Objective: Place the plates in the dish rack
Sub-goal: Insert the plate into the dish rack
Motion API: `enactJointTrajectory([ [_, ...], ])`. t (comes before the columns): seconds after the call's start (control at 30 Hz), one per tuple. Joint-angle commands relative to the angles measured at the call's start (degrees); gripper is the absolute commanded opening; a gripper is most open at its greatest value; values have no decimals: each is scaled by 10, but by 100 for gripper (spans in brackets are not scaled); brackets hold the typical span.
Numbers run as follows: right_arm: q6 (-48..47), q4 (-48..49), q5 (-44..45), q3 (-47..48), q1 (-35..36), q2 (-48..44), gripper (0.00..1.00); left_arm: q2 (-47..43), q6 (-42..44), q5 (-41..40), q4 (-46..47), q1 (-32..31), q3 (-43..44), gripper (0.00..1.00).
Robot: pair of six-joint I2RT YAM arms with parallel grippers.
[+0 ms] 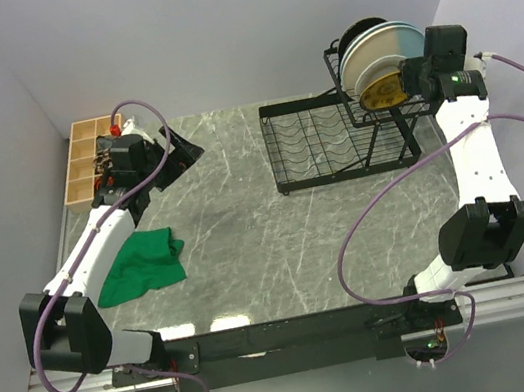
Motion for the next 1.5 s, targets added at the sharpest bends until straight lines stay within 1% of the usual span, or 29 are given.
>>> enactJointTrajectory([
  [0.0, -5, 26, 11, 18, -4, -10, 29, -7, 9, -2, 14, 2, 13, 99],
  [0.23, -6, 33, 8, 30, -4, 6, 29, -18, 6, -6, 14, 2, 5, 99],
  [0.47, -14, 40, 4, 81, -3, 42, 29, -22, 8, -11, 15, 2, 4, 99],
  [0.57, -15, 38, 5, 85, -2, 44, 29, -25, 9, -13, 14, 2, 6, 100],
  [0.9, -19, 44, 7, 33, 0, -18, 30, -52, 9, -8, 26, 3, -17, 100],
  [1.1, -18, 50, 5, 7, -1, -32, 32, -58, 12, -5, 23, 3, -14, 100],
  [1.27, -20, 61, -5, 2, -2, -39, 37, -83, 9, -13, 22, 3, -31, 100],
  [1.3, -27, 71, -9, -1, -2, -42, 39, -92, 7, -14, 23, 3, -33, 99],
  [1.33, -50, 83, -20, -6, -3, -46, 43, -95, 7, -16, 23, 3, -35, 99],
  [1.37, -71, 116, -32, -9, -2, -58, 45, -100, 9, -17, 24, 3, -37, 99],
  [1.4, -98, 137, -48, -12, -2, -65, 50, -107, 13, -18, 22, 3, -37, 99],
  [1.43, -169, 161, -70, -22, -4, -72, 61, -109, 17, -19, 22, 3, -35, 99],
  [1.47, -214, 215, -143, -28, -6, -88, 70, -113, 27, -21, 21, 3, -33, 99],
])
